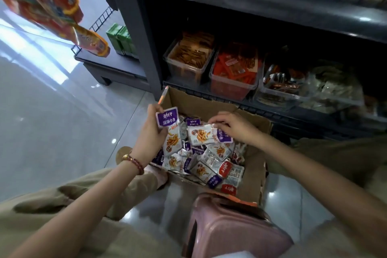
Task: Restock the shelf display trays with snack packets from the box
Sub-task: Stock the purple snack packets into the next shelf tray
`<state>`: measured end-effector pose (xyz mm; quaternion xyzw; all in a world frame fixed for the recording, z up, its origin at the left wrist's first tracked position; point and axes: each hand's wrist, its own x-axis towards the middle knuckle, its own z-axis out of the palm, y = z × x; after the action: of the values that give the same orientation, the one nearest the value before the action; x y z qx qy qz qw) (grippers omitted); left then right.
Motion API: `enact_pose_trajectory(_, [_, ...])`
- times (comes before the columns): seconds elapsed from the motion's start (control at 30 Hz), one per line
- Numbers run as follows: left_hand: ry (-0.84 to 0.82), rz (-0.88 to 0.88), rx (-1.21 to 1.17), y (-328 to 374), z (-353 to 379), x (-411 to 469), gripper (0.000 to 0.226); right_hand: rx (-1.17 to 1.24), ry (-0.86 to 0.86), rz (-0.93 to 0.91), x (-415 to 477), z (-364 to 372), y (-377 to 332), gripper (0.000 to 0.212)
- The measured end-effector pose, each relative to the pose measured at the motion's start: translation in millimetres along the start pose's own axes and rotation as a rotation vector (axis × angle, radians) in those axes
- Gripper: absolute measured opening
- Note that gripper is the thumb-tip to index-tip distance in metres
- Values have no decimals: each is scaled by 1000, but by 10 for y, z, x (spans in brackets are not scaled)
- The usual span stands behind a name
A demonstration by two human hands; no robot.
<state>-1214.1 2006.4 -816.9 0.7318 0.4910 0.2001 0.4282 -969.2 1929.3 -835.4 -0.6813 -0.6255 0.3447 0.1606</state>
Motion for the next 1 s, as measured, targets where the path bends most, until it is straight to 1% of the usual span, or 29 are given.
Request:
enact_pose_trajectory(0.07, [26, 63, 4, 147, -9, 73, 43, 43, 39, -138, -44, -296, -249, 22])
enact_pose_trajectory(0.13, [36, 54, -103, 326, -24, 170, 44, 95, 98, -228, -89, -562, -460, 23])
enact_pose_trajectory(0.23, [37, 22, -360, 654, -81, 309, 43, 202, 159, -265, -166, -934, -751, 27])
enact_pose_trajectory(0.33, [20, 97, -493, 996, -166, 420, 38, 268, 208, -314, -238, -1215, -971, 36])
enact_pose_trajectory(0.4, [-15, 190, -510, 1228, -195, 466, 32, 240, 275, -344, -256, -1359, -1082, 37])
enact_pose_trajectory(0.47, [-29, 328, -420, 1471, -190, 464, 24, 185, 365, -371, -253, -1493, -1167, 33])
enact_pose_trajectory(0.53, [-4, 439, -343, 1679, -159, 450, 16, 132, 457, -380, -222, -1623, -1228, 30])
enact_pose_trajectory(0.57, [14, 453, -353, 1761, -146, 449, 15, 118, 497, -377, -203, -1686, -1251, 31])
enact_pose_trajectory(0.63, [30, 391, -479, 1922, -152, 450, 19, 92, 555, -373, -163, -1812, -1288, 33])
enact_pose_trajectory(0.67, [0, 349, -555, 1987, -156, 459, 18, 56, 568, -374, -144, -1871, -1304, 34])
enact_pose_trajectory(0.7, [-41, 344, -592, 2027, -161, 483, 14, 12, 570, -378, -121, -1925, -1315, 33])
enact_pose_trajectory(0.73, [-72, 391, -552, 2060, -172, 504, 14, -19, 567, -385, -105, -1970, -1327, 32])
enact_pose_trajectory(0.8, [-120, 500, -435, 2112, -173, 538, 31, -51, 567, -425, -90, -2010, -1351, 35])
enact_pose_trajectory(0.87, [-126, 569, -378, 2155, -152, 562, 49, -84, 630, -485, -106, -1996, -1369, 40])
enact_pose_trajectory(0.9, [-125, 591, -382, 2173, -140, 561, 57, -63, 677, -481, -127, -1983, -1368, 45])
enact_pose_trajectory(0.93, [-109, 611, -394, 2195, -134, 557, 63, -5, 712, -445, -163, -1985, -1368, 51])
enact_pose_trajectory(0.97, [-85, 625, -413, 2215, -143, 556, 68, 76, 713, -380, -199, -2016, -1364, 57])
enact_pose_trajectory(1.0, [-63, 629, -435, 2240, -155, 563, 71, 163, 662, -302, -228, -2067, -1360, 57])
